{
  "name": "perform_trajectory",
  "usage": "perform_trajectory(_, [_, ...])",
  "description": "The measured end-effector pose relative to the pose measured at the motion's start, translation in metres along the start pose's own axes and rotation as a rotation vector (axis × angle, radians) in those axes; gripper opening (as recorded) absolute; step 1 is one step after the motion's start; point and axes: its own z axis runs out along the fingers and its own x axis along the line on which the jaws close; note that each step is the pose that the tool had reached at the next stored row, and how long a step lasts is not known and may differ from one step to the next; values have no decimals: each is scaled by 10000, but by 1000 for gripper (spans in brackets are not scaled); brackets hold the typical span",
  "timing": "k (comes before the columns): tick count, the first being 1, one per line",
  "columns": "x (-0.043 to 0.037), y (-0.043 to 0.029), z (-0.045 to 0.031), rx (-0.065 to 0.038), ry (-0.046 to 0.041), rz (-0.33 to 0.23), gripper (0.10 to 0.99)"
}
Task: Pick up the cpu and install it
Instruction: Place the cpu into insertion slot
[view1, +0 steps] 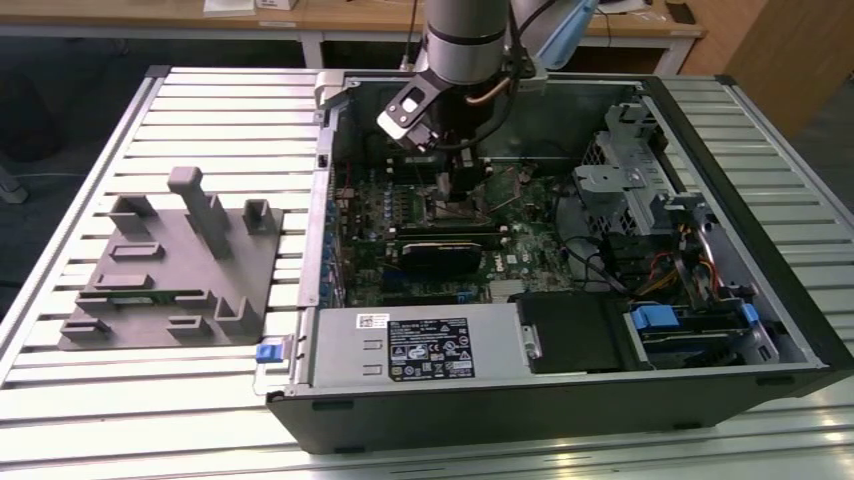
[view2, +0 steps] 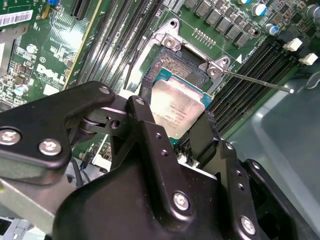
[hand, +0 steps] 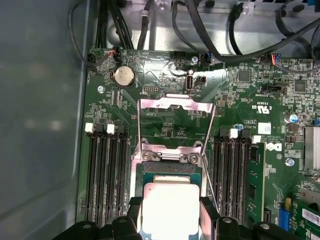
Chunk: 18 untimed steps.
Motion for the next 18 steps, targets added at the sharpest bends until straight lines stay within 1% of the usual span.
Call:
perform_trajectory(5, [0,-4,37,-2,-4,90,545])
perform_trajectory(12, [-2,-20,125,-3,-4,105,545])
perform_trajectory(18, [-3,-23,179,-3,-7,148,545])
